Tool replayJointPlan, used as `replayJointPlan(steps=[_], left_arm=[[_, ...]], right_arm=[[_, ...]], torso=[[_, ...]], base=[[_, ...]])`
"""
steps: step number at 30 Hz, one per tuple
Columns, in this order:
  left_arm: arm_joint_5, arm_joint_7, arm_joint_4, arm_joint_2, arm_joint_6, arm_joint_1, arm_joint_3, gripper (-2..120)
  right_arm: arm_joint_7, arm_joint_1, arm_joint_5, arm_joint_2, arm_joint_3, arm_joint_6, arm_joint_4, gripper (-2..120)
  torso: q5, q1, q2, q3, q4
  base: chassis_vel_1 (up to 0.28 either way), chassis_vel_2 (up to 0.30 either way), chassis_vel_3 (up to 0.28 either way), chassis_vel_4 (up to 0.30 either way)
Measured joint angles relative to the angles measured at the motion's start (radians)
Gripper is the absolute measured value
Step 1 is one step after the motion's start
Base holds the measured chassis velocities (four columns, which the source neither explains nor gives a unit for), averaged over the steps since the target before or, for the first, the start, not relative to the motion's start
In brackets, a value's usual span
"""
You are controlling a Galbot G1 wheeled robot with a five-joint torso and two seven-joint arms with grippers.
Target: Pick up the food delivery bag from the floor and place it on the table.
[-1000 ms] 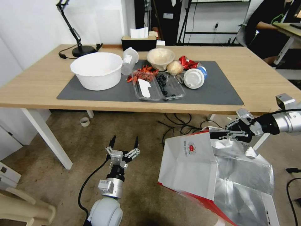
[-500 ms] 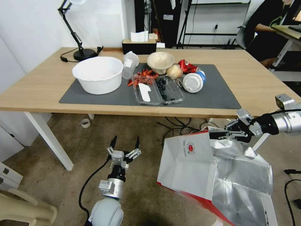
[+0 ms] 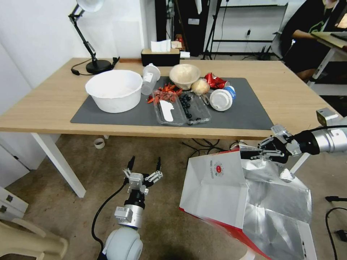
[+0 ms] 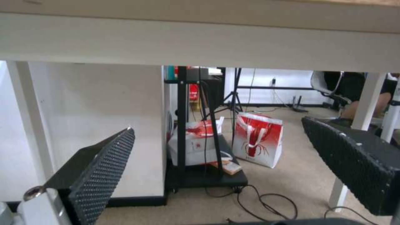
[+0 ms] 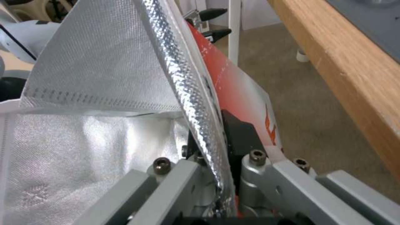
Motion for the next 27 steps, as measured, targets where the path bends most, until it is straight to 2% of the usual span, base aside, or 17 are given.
replayJointPlan(steps=[27], left_arm=[[0.004,0.001,0.001,-0.002,-0.003,0.004,0.002,100]], right_arm=[[-0.004,0.0,-0.006,0.003,-0.003,0.0,-0.002,0]], torso=[[0.0,0.051,0.123,0.072,-0.0001]], base=[[0.0,0.0,0.0,0.0]])
